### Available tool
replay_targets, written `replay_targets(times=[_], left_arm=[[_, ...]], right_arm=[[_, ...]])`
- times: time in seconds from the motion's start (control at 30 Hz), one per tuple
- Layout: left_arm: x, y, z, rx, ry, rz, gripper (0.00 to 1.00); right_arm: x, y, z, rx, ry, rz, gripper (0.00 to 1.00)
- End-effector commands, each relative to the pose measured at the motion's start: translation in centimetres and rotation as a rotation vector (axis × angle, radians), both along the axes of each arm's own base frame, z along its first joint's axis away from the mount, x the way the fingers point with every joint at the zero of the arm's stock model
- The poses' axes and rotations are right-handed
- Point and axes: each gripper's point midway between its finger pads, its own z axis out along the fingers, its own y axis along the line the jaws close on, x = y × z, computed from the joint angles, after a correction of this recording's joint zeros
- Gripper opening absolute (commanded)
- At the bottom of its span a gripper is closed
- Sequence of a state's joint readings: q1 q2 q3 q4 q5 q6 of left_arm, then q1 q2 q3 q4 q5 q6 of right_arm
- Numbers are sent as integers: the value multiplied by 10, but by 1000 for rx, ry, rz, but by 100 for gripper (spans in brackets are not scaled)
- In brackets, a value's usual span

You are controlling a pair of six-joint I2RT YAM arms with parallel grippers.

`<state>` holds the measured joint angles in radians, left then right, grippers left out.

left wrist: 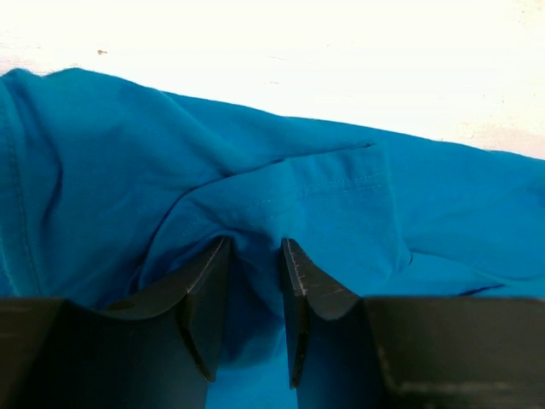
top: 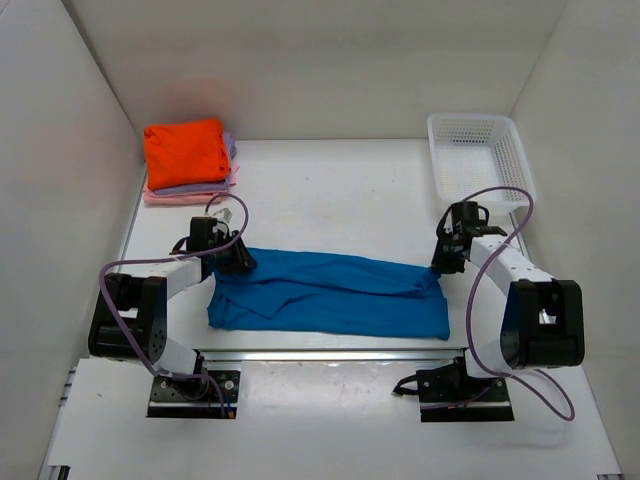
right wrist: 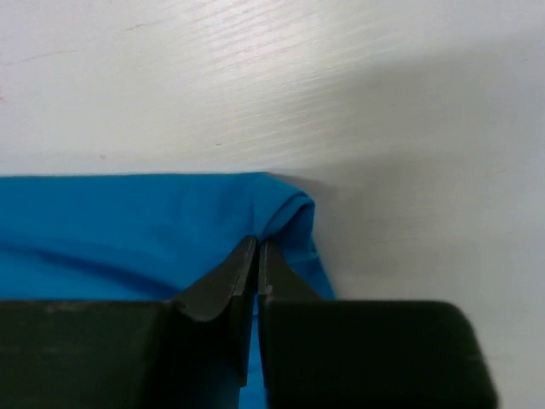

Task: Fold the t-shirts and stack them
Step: Fold the other side of the tshirt into a rectangle

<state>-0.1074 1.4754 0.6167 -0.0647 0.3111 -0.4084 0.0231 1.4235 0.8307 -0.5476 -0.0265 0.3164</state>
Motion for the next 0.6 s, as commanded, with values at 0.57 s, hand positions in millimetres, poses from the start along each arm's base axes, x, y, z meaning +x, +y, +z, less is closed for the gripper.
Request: replay_targets(times=[0.57], left_arm=[[-6, 17, 8, 35, 0, 35, 42]], right_arm=[[85, -17, 38, 187, -228, 31, 7]])
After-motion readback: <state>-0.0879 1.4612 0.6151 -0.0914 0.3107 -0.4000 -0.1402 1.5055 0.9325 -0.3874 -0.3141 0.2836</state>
